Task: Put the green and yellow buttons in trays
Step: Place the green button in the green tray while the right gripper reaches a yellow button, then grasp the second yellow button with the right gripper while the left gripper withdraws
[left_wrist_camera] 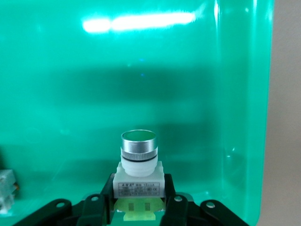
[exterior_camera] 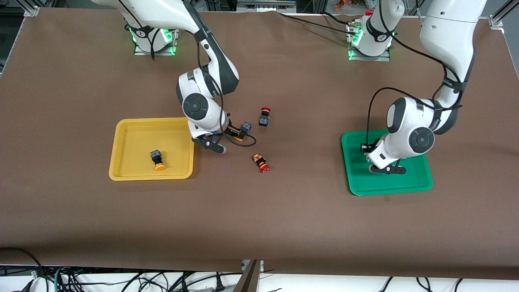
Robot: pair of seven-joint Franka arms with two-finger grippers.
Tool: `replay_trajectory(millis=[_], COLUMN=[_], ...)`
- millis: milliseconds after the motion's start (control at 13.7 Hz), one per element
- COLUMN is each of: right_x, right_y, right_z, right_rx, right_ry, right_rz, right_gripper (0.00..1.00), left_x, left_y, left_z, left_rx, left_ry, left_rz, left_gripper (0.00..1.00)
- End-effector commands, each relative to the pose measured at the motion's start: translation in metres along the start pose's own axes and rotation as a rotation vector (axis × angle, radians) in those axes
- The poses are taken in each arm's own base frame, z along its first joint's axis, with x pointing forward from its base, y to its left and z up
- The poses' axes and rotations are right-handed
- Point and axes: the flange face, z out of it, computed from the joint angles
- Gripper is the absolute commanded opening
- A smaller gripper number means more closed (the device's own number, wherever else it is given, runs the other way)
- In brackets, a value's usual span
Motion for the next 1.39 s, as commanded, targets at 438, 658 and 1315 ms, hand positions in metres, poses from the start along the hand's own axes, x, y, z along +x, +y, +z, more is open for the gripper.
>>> replay_trajectory(millis=[438, 658, 1315], right_x=[-0.054, -0.058, 0.022], right_y=[-0.033, -0.024, 0.023], right_z=[0.075, 0.086, -0.001], right_rx=[0.027, 0.003, -0.094], right_ry=[0.080, 0.077, 0.028], right_rz=[0.070, 0.047, -0.212], right_gripper=[0.89, 0.69, 0.00], left_x=[0.018, 0.036, 0.037], left_y=[0.012, 0.008, -0.038], left_z=[-0.066, -0.125, -0.304], left_rx=[0.006, 0.006, -0.007], left_ry=[0.023, 0.037, 0.238], left_rz=[0.036, 0.033, -0.033], left_gripper=[1.00, 1.00, 1.00])
